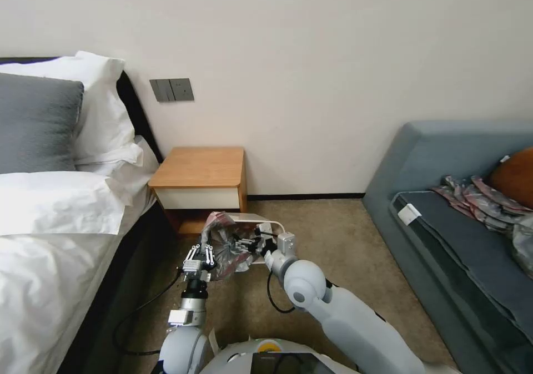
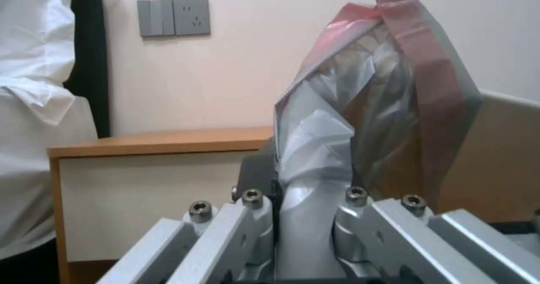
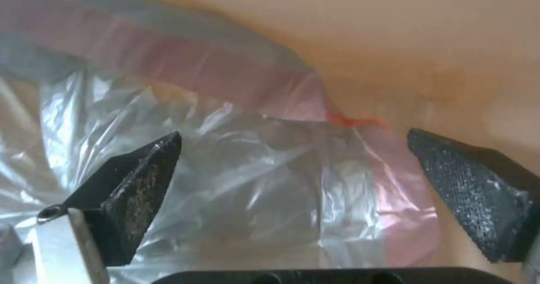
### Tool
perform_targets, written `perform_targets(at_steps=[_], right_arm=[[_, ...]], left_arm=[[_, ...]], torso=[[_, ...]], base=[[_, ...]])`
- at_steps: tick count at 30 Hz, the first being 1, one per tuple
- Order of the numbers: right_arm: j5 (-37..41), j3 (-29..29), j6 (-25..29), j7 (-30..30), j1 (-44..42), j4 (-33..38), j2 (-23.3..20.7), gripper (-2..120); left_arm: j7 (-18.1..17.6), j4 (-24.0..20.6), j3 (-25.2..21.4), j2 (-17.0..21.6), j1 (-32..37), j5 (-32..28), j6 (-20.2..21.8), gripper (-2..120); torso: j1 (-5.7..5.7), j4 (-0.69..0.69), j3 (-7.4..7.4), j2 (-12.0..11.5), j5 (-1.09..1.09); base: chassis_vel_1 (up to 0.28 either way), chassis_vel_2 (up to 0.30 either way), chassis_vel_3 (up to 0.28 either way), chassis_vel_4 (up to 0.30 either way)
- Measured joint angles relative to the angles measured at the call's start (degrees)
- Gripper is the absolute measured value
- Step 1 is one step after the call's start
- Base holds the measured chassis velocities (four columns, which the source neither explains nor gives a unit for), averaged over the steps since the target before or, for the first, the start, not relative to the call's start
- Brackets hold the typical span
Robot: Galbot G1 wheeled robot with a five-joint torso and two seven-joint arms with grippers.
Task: Pick up the garbage bag from the table and place it over the trash can.
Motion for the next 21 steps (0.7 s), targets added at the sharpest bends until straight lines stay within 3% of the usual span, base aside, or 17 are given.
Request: perform_targets(at_steps=[21], right_arm=[[-0.2,0.2,1.7,-0.9,1.5,-3.5,1.2,100]], left_arm=[[0.2,-0.2,-0.3,0.2,-0.1,-0.6,-0.1,8]], torso=[[0.0,0.0,0.0,0.0,0.0]], base=[[0.0,0.0,0.0,0.0]])
